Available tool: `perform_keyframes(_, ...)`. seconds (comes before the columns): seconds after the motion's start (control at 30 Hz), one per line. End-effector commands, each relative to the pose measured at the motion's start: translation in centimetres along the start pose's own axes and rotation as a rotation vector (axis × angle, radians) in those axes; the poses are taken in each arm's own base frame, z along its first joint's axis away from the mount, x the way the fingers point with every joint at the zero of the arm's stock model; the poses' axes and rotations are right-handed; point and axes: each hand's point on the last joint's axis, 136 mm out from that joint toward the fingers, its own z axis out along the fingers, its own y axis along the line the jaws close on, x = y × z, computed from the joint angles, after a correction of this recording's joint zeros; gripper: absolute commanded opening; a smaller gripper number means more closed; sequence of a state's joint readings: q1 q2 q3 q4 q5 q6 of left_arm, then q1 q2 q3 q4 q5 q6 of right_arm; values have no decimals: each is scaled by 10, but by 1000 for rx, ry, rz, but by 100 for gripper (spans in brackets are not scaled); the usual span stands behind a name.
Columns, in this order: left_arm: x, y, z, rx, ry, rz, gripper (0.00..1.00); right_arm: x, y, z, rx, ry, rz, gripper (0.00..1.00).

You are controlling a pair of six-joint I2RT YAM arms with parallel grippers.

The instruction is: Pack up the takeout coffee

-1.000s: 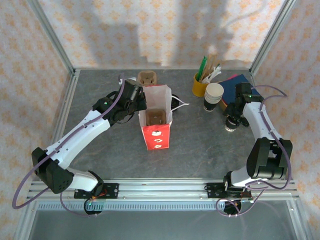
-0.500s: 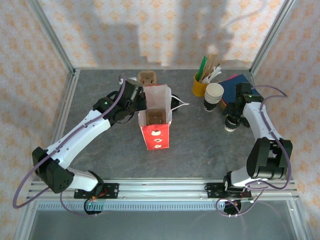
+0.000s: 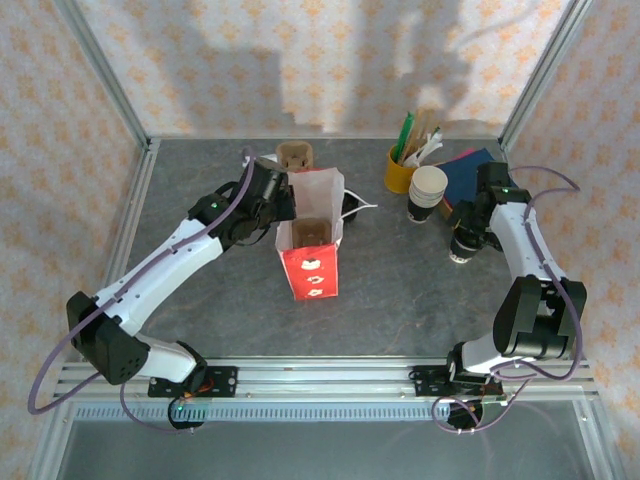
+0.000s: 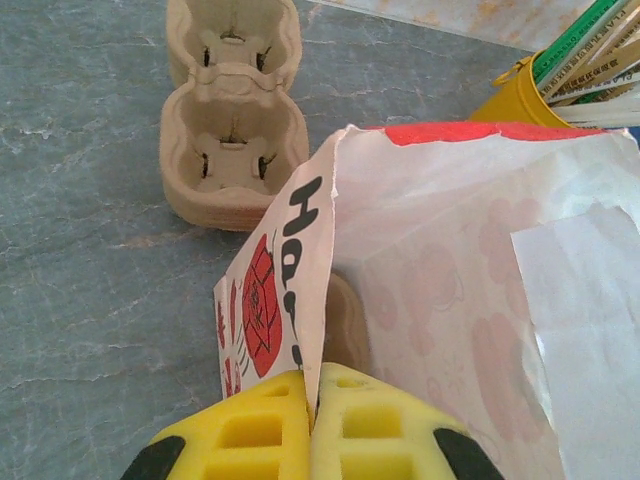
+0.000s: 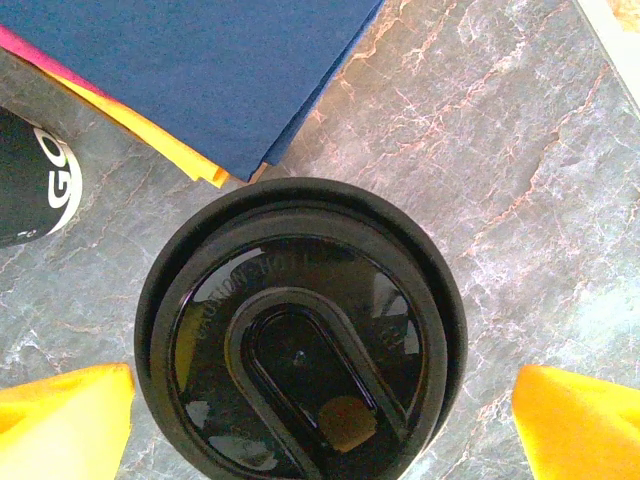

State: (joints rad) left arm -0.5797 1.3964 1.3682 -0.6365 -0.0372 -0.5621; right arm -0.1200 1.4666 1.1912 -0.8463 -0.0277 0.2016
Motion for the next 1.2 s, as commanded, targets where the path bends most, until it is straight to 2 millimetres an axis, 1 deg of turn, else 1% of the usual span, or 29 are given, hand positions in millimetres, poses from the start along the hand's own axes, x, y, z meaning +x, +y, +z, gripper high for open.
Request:
perform_keyframes(0.0,-12,-5,2,17,-30,20,0,-10,-2,-6,-11,-24,1,93)
perform_keyframes(0.07,-12,-7,4,24,-27,22,0,-8,0,-2,-23,-11,-3,92)
perform_keyframes(0.27,-10,-10,7,38,-16,21,0,-9,-4,7,-19,12,5,86)
perform_keyframes(0.43,-12,-11,7,38,-16,25,0,-9,2,8,-57,19,4,80)
perform_keyframes(0.7,-13,-12,8,37,-15,19,0,-3,4,9,-75,41,-2,75)
perform_keyframes(0.8,-15,-12,6,33,-20,20,0,2,5,8,-86,56,-1,74)
perform_keyframes(0.93,-15,-12,6,31,-20,19,0,13,12,5,-137,81,19,72)
perform_keyframes(1.07,-15,-12,6,31,-17,16,0,27,11,1,-123,105,23,71)
perform_keyframes(1.17,-16,-10,5,22,-22,18,0,37,19,-5,-129,105,-10,71)
